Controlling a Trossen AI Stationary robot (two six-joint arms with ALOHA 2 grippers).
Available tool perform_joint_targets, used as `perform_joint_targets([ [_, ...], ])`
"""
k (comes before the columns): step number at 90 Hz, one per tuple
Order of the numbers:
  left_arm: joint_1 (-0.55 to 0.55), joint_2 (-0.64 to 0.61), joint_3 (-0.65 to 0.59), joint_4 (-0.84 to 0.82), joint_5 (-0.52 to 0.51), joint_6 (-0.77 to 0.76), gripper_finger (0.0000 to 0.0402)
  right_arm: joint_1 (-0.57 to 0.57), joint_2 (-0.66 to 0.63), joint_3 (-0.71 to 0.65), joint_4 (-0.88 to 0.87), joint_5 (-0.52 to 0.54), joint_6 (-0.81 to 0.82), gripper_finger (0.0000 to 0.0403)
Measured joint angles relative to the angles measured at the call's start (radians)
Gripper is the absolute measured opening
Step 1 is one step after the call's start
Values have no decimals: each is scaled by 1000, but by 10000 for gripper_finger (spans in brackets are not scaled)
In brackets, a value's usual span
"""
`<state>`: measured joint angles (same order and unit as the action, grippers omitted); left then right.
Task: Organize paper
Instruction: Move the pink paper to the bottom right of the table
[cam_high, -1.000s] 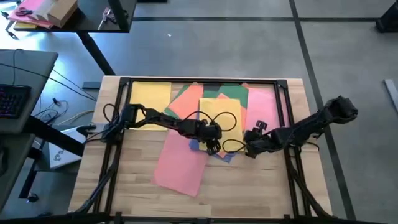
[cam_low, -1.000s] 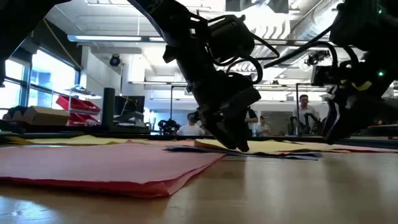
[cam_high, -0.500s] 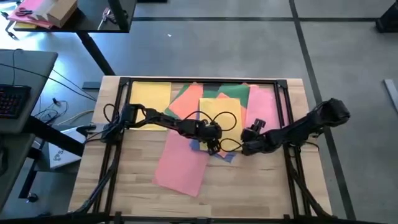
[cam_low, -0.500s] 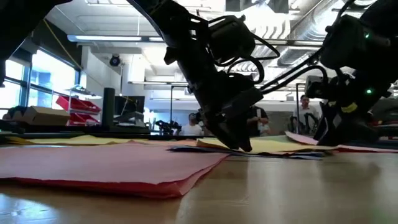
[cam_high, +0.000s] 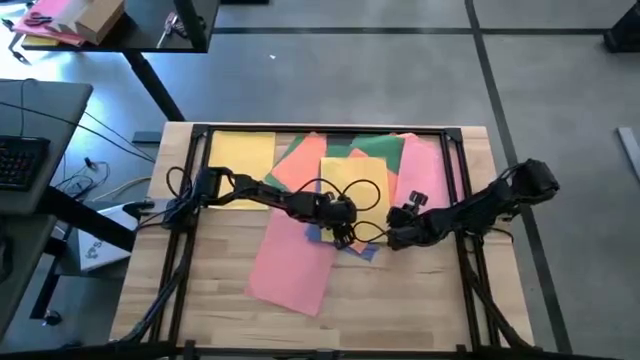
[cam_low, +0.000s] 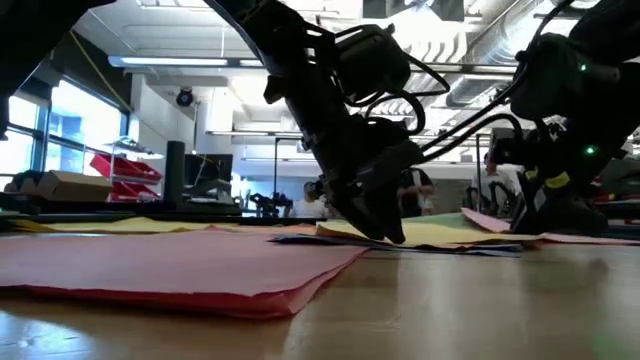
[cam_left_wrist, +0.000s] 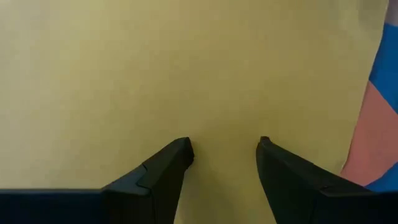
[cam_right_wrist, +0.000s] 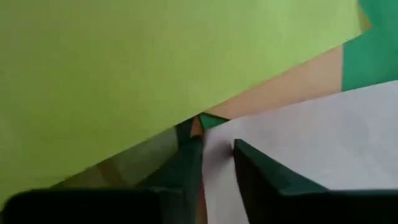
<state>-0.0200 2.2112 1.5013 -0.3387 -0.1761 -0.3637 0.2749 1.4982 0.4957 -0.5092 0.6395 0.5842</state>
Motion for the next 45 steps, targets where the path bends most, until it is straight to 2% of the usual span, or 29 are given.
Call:
perform_joint_targets([
  [12,-1,0,0,2,-12,-1,179,0,1,29,-69,-16,0,6],
  [45,1,0,0,2,-21,-1,179,26,-149,271,-281,-109,-7,1],
])
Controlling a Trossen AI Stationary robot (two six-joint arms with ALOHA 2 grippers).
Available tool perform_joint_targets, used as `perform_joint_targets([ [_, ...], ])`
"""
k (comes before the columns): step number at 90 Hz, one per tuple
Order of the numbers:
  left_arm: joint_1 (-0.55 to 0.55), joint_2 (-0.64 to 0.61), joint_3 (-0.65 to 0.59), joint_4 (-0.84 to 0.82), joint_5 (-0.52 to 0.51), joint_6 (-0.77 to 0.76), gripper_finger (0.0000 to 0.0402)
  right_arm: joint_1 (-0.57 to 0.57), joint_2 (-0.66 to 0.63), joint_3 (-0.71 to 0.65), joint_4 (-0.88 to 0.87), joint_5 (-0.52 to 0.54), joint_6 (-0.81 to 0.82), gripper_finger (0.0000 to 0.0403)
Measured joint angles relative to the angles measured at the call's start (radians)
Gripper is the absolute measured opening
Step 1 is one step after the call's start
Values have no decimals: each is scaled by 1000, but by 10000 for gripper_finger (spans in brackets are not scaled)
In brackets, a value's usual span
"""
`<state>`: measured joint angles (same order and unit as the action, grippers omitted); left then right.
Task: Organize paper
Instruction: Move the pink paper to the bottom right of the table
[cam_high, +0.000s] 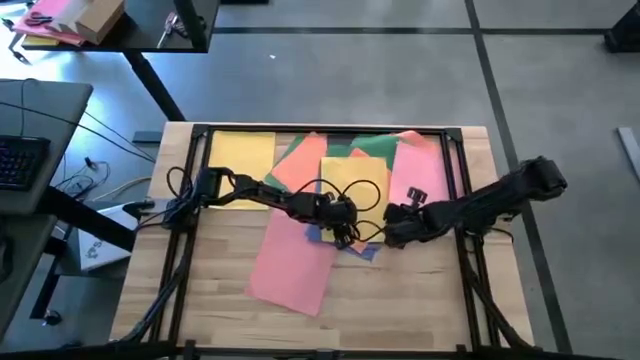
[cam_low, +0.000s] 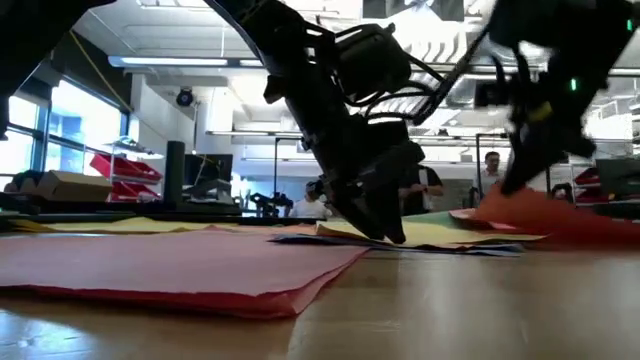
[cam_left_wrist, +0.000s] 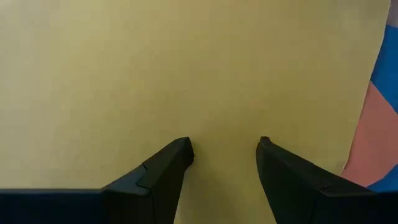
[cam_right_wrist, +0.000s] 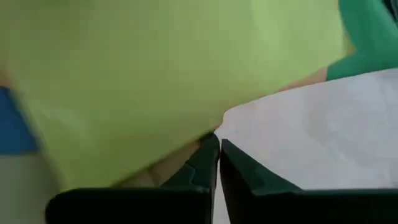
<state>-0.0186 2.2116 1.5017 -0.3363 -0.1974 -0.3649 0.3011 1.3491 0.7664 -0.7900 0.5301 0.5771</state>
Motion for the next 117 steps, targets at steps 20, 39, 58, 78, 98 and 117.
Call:
perform_joint_targets([
  [20,17,0,0,-4,-23,-1,179,141,-5,138,-76,-156,56,0],
  [39,35,0,0,-6,-24,-25,179,303,133,233,-51,-226,279,0],
  [58,39,-5,0,-10,-10,-27,179,470,300,356,14,-303,425,0],
  [78,39,-5,0,-5,10,-53,179,572,420,447,103,-377,537,0],
  [98,39,-5,0,1,0,-69,179,584,459,449,283,-439,553,0],
  [117,39,-5,0,3,5,-72,179,576,463,448,293,-428,581,0],
])
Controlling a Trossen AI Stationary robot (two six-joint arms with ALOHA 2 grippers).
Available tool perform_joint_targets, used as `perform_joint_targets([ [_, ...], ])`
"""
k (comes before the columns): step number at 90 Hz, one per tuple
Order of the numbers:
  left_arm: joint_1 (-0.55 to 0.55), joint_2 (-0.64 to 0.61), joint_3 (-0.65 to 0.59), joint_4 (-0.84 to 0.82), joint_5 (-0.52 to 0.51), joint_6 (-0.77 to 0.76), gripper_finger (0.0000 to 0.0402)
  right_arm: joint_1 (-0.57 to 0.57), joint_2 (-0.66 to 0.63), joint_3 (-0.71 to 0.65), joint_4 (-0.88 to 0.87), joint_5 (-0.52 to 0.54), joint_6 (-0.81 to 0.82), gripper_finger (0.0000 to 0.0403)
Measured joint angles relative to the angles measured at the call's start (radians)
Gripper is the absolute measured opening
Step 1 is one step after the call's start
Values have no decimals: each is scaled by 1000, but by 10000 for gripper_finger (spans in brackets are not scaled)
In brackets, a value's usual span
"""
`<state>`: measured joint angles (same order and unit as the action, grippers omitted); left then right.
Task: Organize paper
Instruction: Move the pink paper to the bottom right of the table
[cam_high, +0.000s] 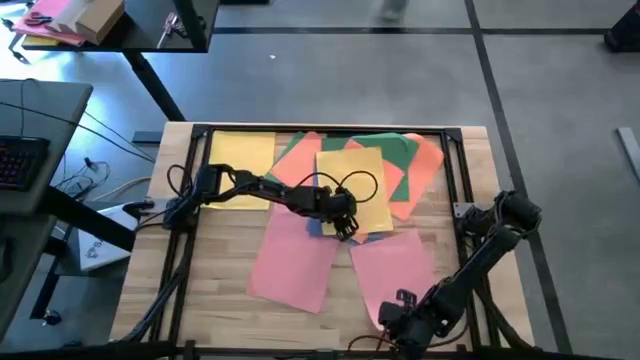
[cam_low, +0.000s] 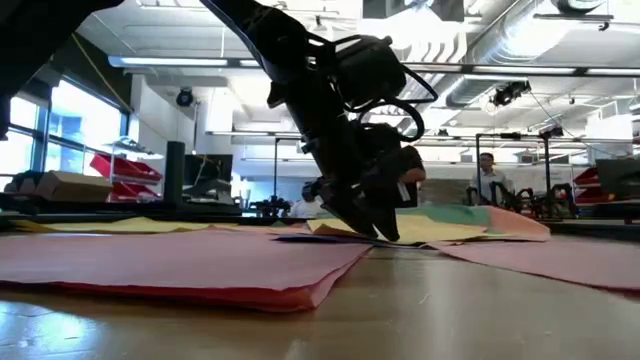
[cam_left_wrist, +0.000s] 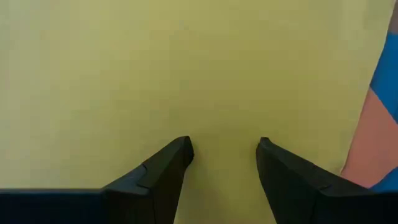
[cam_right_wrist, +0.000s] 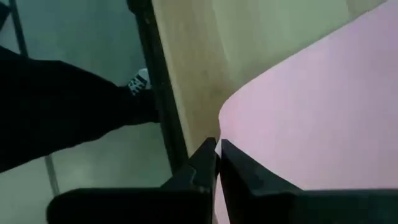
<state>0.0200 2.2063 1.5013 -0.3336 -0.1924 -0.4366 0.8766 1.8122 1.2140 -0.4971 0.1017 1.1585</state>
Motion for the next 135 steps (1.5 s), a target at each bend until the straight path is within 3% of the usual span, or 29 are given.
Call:
perform_joint_targets([
  [13,0,0,0,-1,1,0,179,-22,0,0,29,-4,127,0],
  [35,0,-1,1,-16,9,16,179,48,10,-67,2,-23,704,0],
  [53,0,-2,1,-21,29,46,179,123,48,-97,114,-83,956,0],
  [68,0,-2,2,-27,31,53,179,120,73,-97,189,-64,971,0],
  [101,0,-3,2,-43,35,56,179,-22,74,-97,224,24,870,0],
  [124,0,-3,2,-46,35,57,179,34,74,-97,189,15,984,0],
  [135,0,-3,2,-54,35,64,179,58,74,-97,191,-40,989,0],
])
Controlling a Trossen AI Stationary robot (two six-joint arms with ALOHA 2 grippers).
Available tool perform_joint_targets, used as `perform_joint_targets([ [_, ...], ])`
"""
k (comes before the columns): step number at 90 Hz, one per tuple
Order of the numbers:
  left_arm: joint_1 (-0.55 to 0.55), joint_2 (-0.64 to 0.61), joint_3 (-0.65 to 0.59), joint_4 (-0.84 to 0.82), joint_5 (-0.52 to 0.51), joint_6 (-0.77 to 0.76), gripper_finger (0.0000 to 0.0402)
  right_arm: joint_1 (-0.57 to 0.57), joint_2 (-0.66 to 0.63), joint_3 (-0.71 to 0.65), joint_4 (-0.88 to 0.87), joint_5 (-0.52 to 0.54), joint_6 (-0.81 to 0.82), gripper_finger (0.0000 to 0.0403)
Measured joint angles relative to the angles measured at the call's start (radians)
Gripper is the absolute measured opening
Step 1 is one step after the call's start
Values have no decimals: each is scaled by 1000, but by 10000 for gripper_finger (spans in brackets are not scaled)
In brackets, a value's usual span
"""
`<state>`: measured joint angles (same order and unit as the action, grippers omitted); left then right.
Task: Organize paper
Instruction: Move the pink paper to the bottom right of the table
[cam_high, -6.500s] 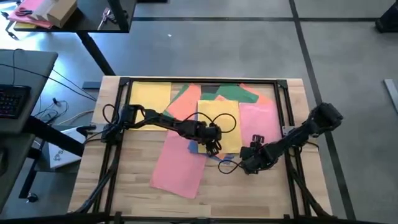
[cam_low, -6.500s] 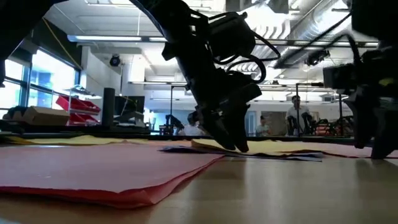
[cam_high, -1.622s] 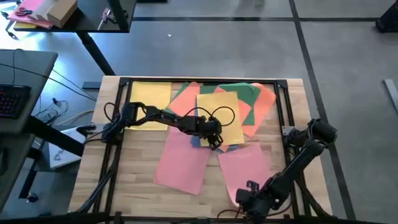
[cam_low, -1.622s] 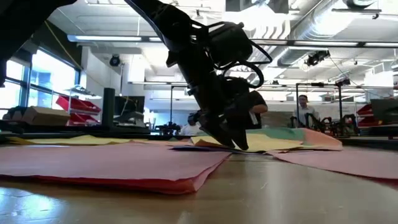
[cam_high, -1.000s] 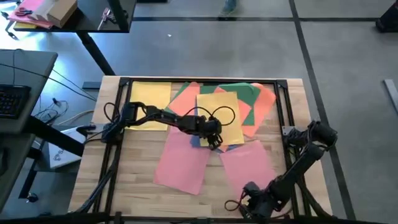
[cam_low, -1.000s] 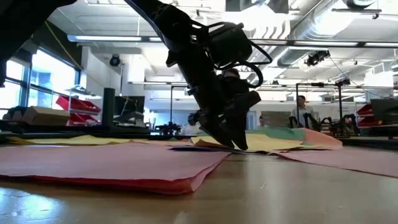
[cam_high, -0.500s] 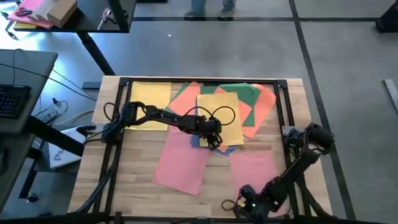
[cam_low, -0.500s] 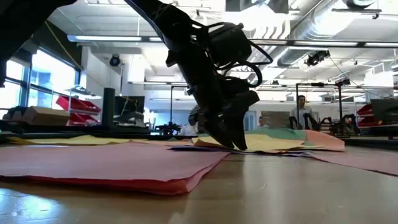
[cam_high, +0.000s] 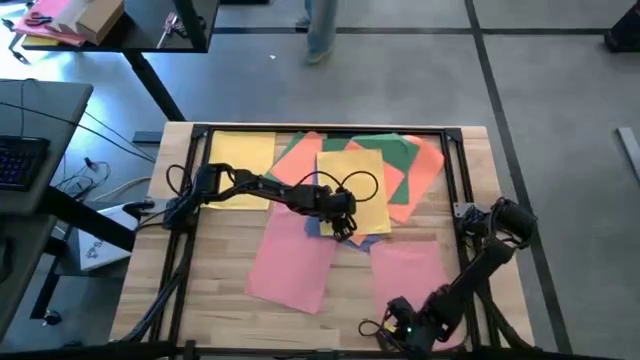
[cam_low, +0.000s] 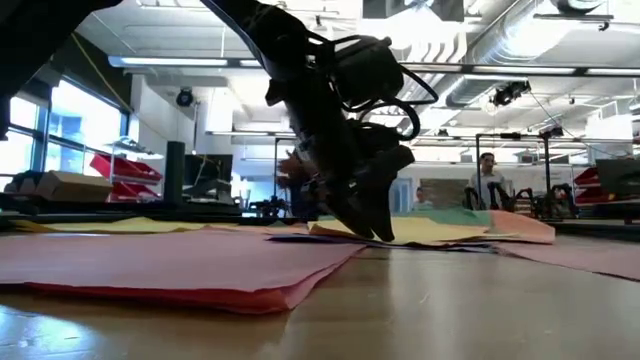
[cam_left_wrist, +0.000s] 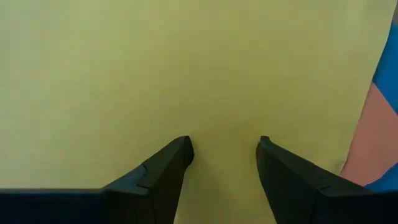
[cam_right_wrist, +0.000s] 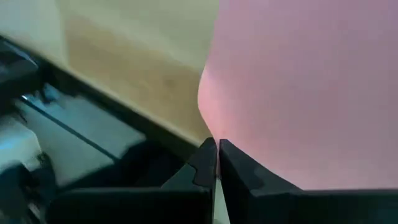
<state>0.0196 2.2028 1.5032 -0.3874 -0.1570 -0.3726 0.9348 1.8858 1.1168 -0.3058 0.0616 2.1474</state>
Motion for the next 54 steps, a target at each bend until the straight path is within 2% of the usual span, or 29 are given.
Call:
perform_joint_targets([
  [17,0,0,0,-3,0,1,179,6,0,0,-7,-5,10,0],
  [33,0,0,0,-4,2,3,179,-18,0,0,-100,-10,22,0],
  [54,0,1,-1,-5,2,16,179,-30,0,0,-104,-11,29,0],
])
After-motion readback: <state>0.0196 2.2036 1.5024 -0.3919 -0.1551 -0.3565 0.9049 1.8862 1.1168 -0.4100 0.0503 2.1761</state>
